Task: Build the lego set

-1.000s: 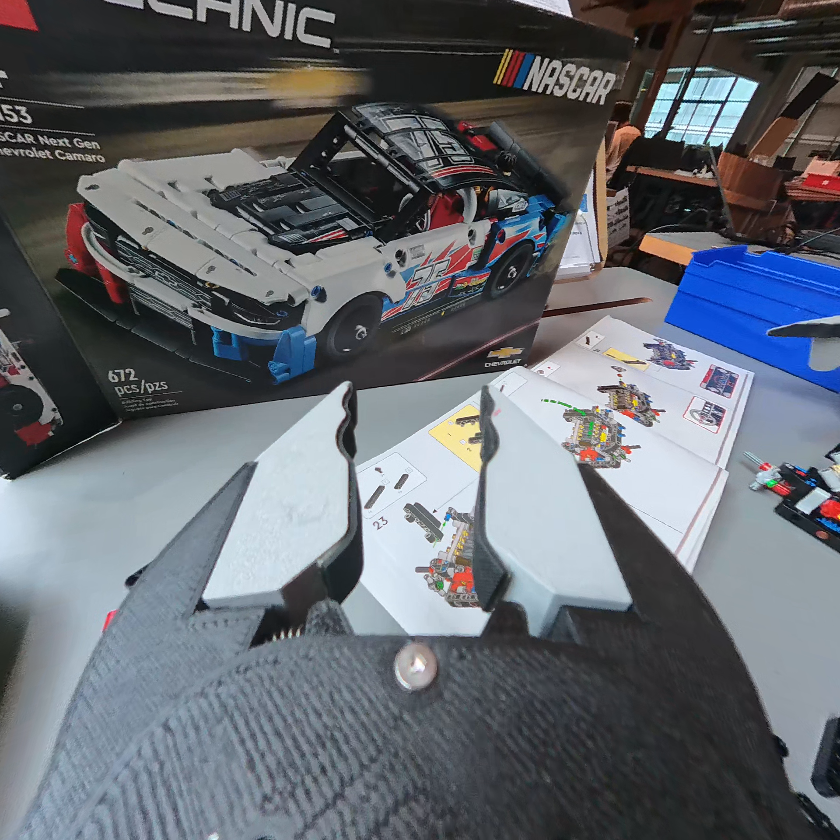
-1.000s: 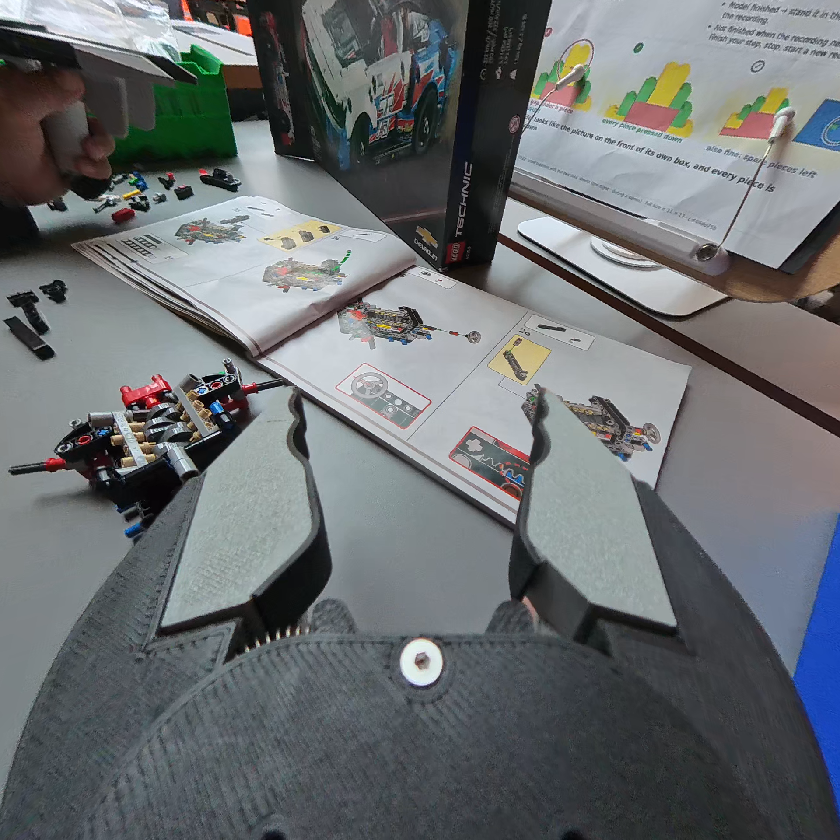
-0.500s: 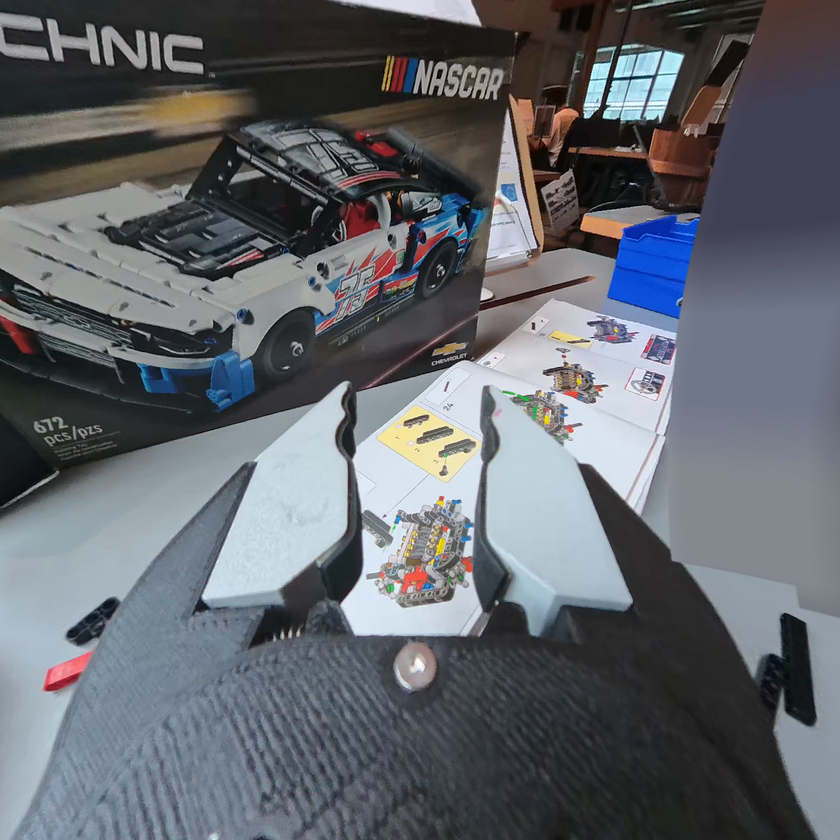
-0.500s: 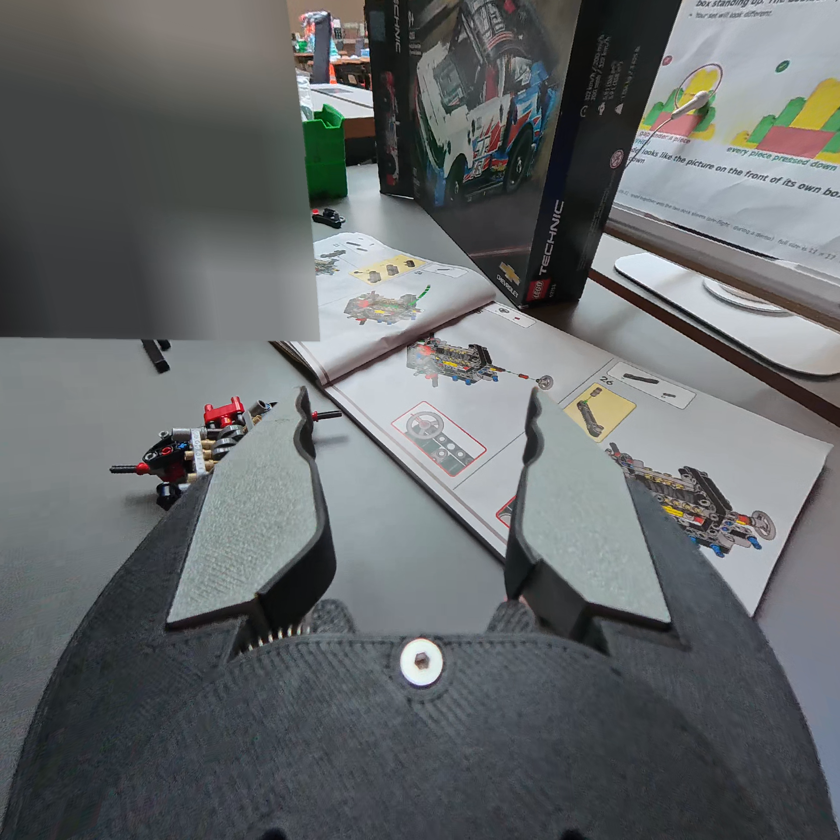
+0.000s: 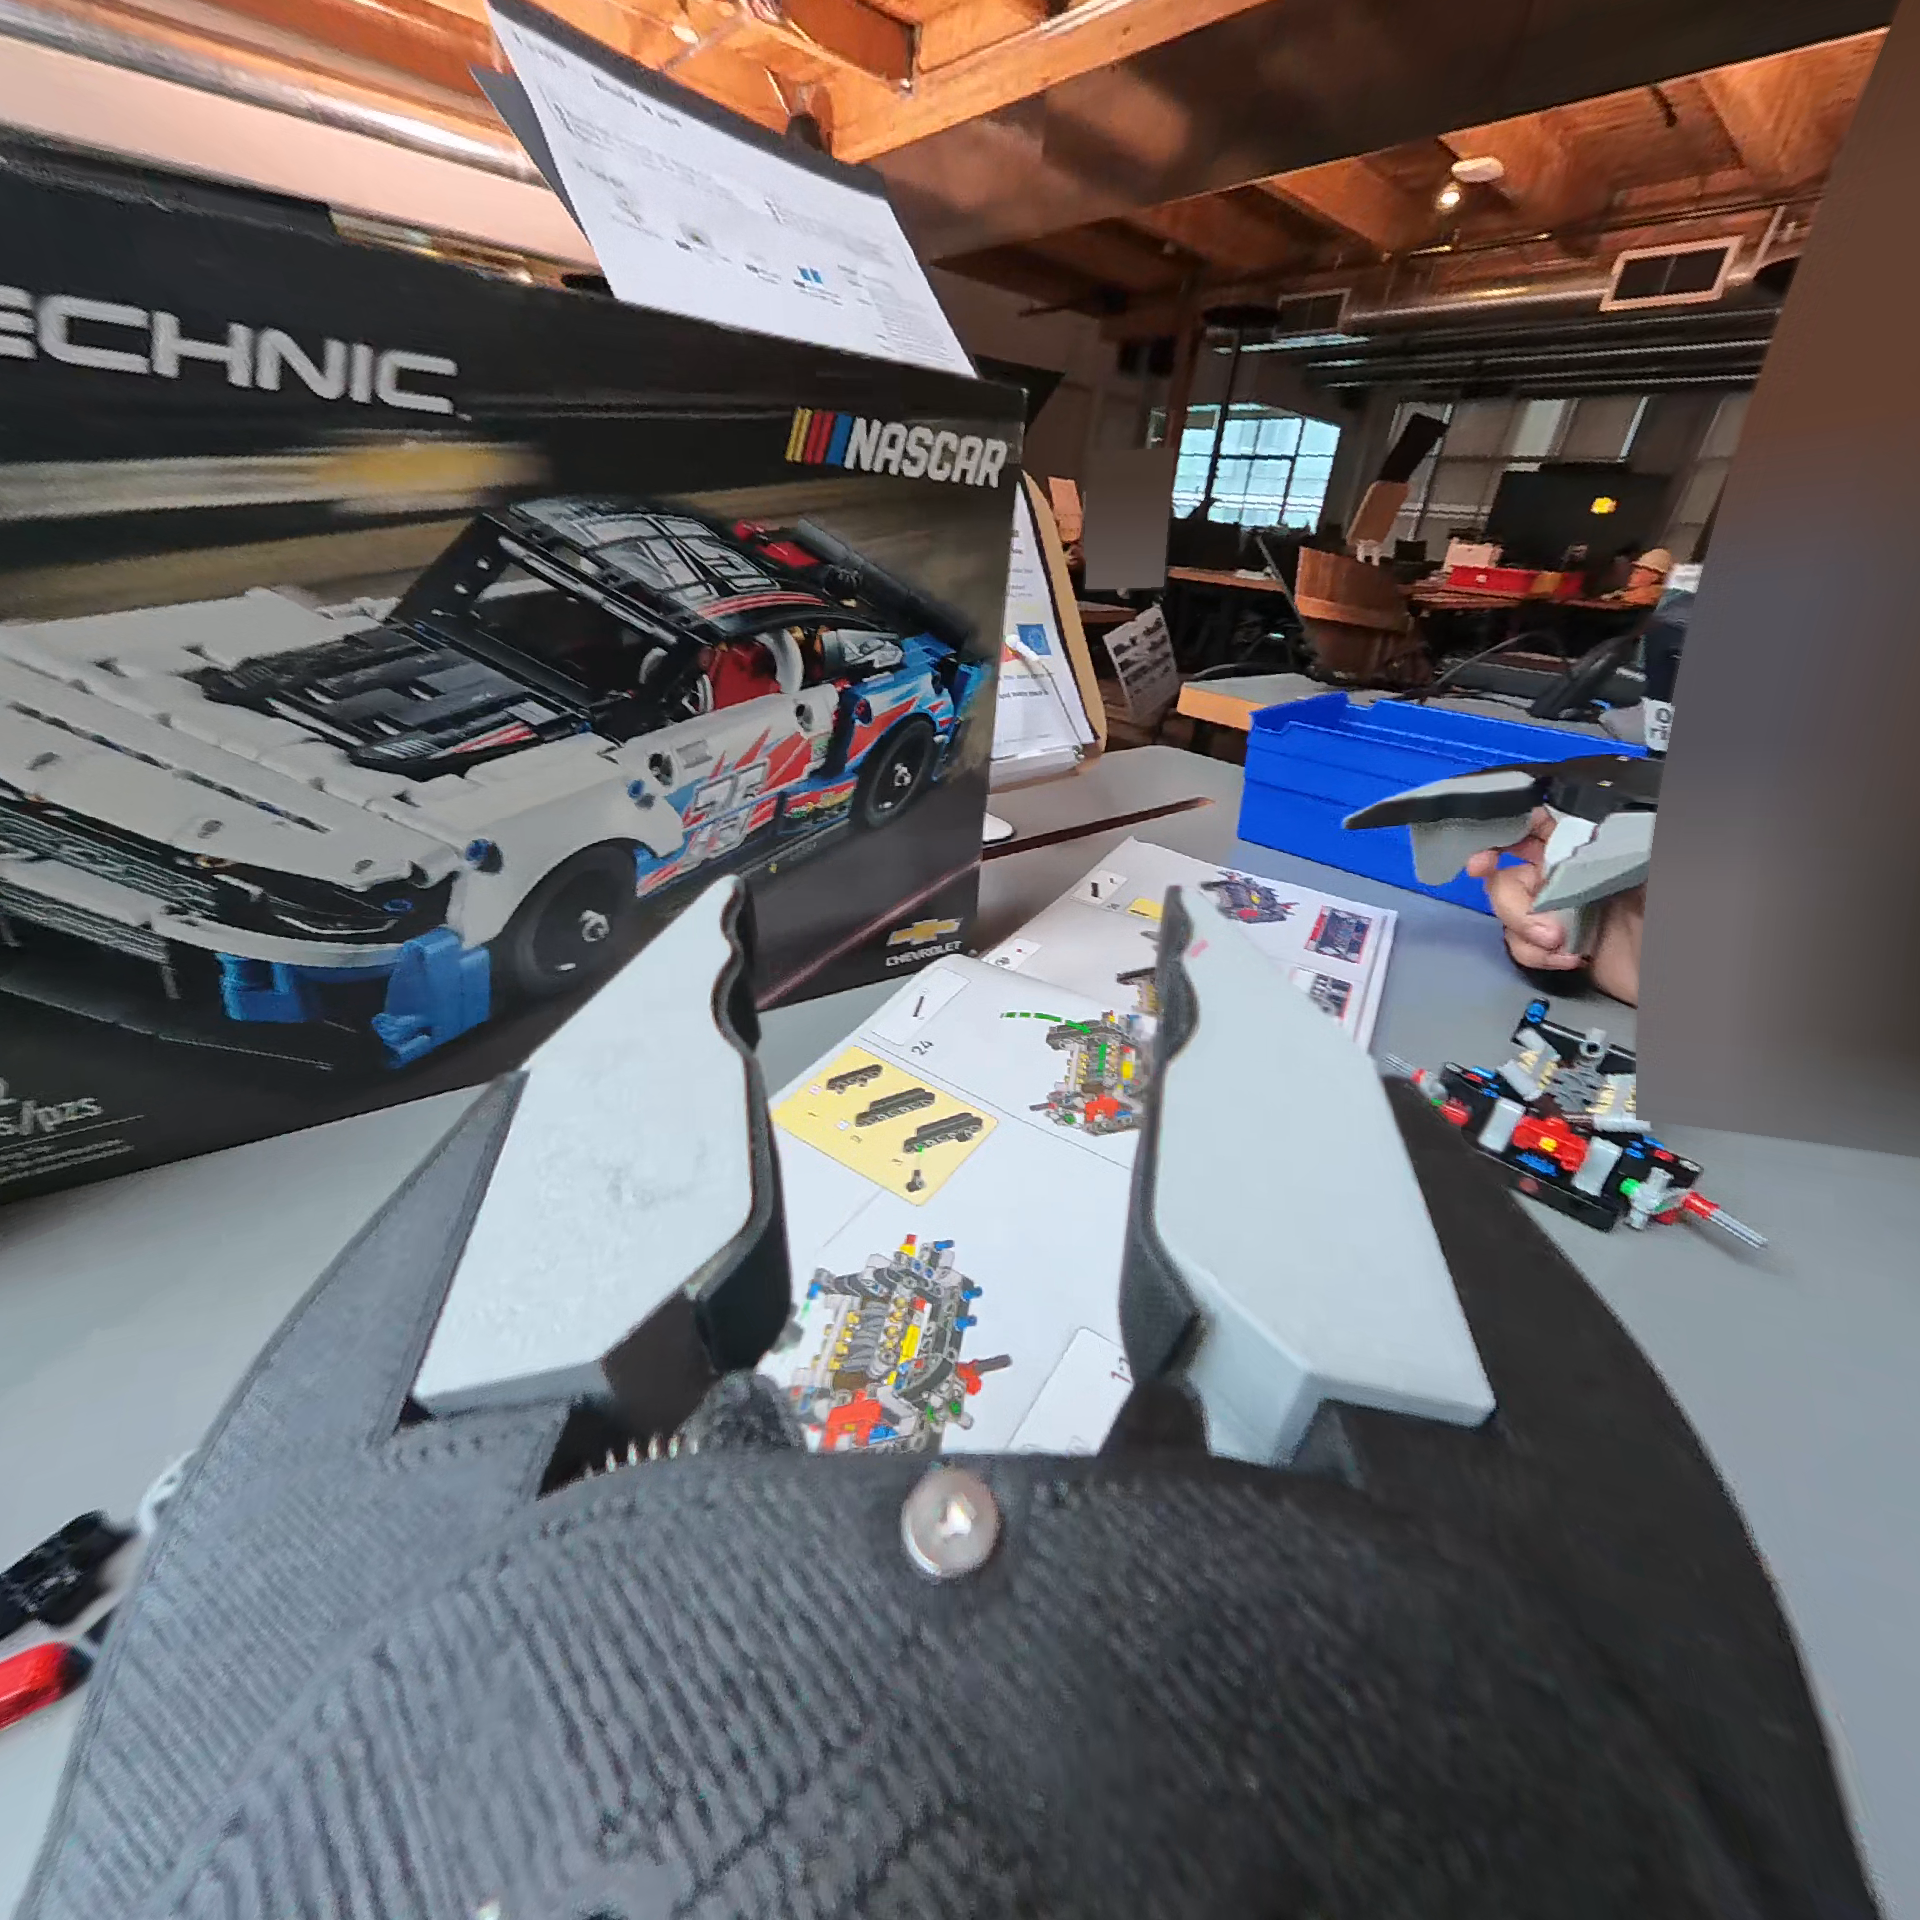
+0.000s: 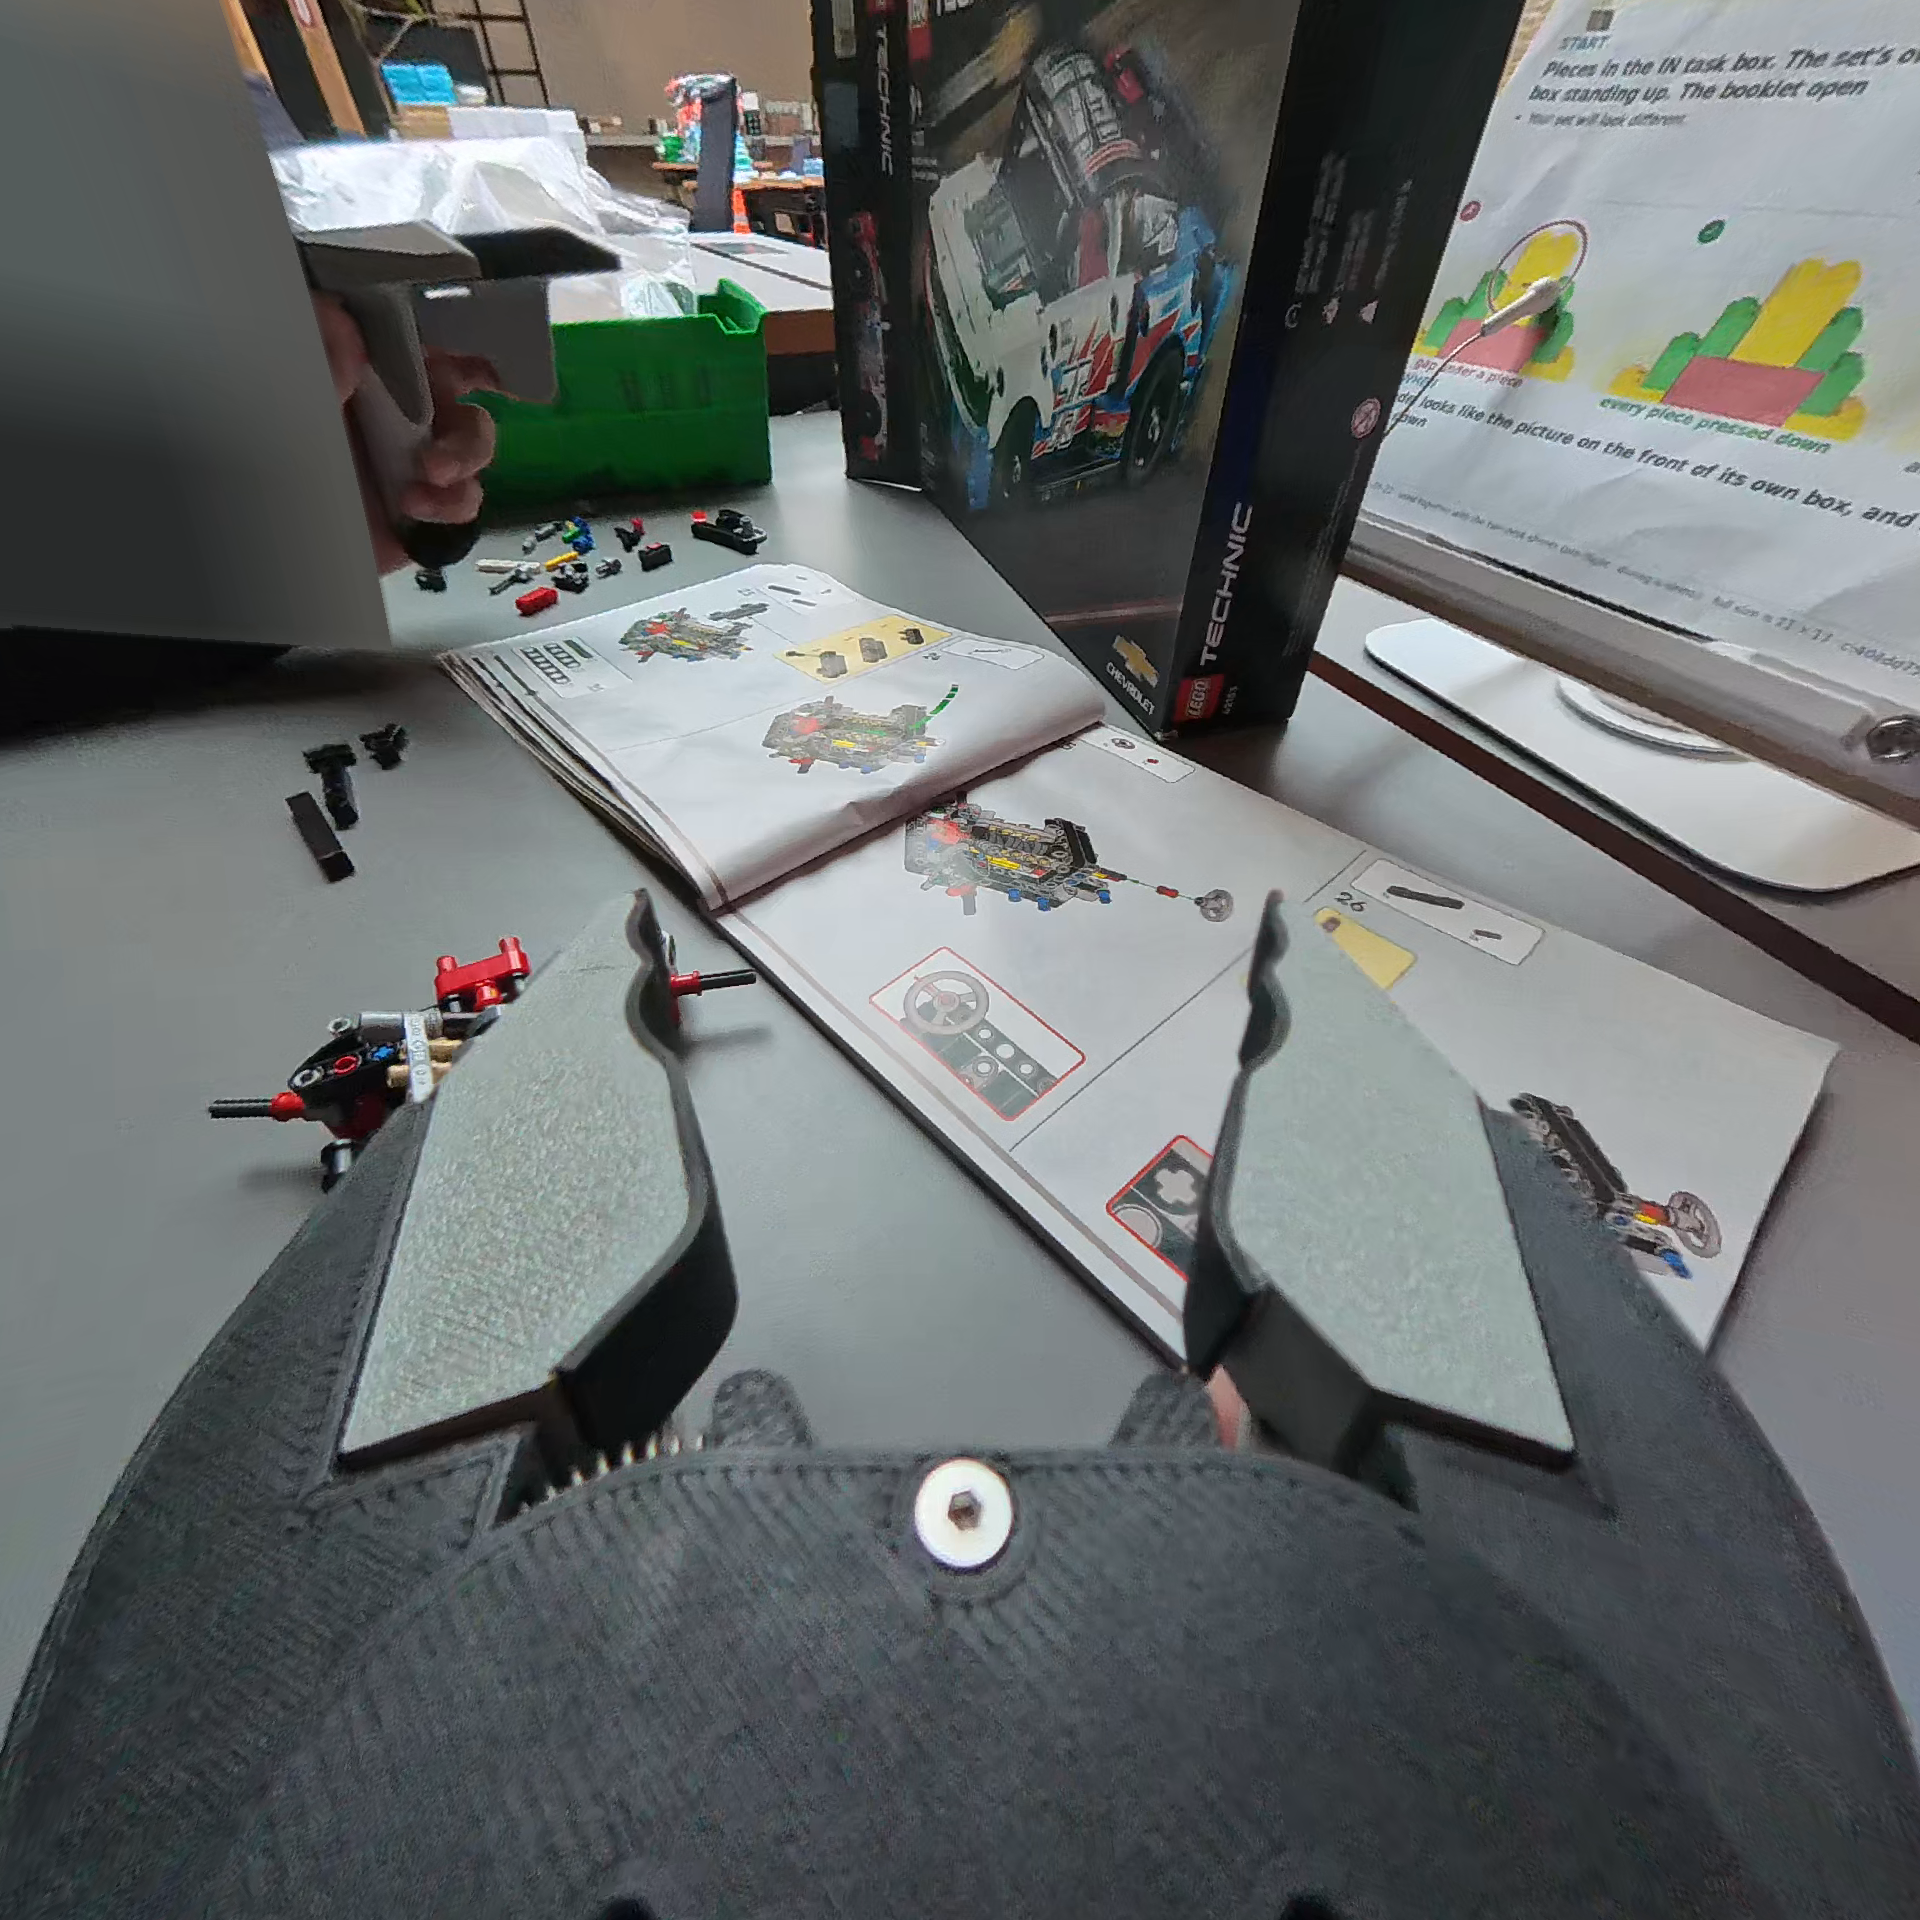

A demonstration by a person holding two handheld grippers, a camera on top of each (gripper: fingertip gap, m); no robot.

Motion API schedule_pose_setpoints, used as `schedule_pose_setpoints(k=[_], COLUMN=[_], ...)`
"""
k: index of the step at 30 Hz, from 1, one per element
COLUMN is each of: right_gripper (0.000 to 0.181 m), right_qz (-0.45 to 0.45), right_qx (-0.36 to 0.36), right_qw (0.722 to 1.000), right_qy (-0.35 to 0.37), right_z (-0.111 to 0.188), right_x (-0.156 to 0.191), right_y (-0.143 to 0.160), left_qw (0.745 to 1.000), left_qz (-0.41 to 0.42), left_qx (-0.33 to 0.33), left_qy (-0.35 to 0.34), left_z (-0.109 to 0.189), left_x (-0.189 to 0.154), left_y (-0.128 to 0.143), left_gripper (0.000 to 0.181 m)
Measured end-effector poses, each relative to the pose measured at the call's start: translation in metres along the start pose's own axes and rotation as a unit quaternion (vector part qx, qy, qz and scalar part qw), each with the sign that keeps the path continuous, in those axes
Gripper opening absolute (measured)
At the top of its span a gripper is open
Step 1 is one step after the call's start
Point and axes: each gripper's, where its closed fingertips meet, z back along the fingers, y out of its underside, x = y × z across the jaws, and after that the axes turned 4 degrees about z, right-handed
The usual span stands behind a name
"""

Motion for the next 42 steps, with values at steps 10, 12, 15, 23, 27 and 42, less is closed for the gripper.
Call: schedule_pose_setpoints(k=[10,12,15,23,27,42], right_gripper=[0.091,0.088,0.083,0.045,0.040,0.026], right_qz=[0.111,0.100,0.098,0.179,0.178,0.219], right_qx=[0.028,-0.003,-0.010,0.104,0.142,0.186], right_qw=[0.985,0.991,0.995,0.970,0.956,0.941], right_qy=[0.129,0.094,0.034,-0.125,-0.186,-0.176], right_z=[0.017,0.005,-0.025,-0.119,-0.139,-0.125], right_x=[0.016,0.057,0.117,0.224,0.240,0.233], right_y=[-0.013,-0.027,-0.043,-0.026,-0.013,0.008], left_qw=[0.999,0.999,0.999,0.995,0.993,0.993], left_qz=[0.025,0.024,0.028,-0.017,-0.005,0.032], left_qx=[0.017,0.028,0.029,0.093,0.115,0.103], left_qy=[-0.014,-0.019,-0.016,0.023,0.035,0.036], left_z=[0.008,0.008,0.008,-0.004,-0.008,-0.004], left_x=[0.021,0.027,0.029,0.013,0.005,-0.008], left_y=[0.007,0.013,0.014,0.030,0.038,0.037], left_gripper=[0.080,0.080,0.078,0.072,0.070,0.065])
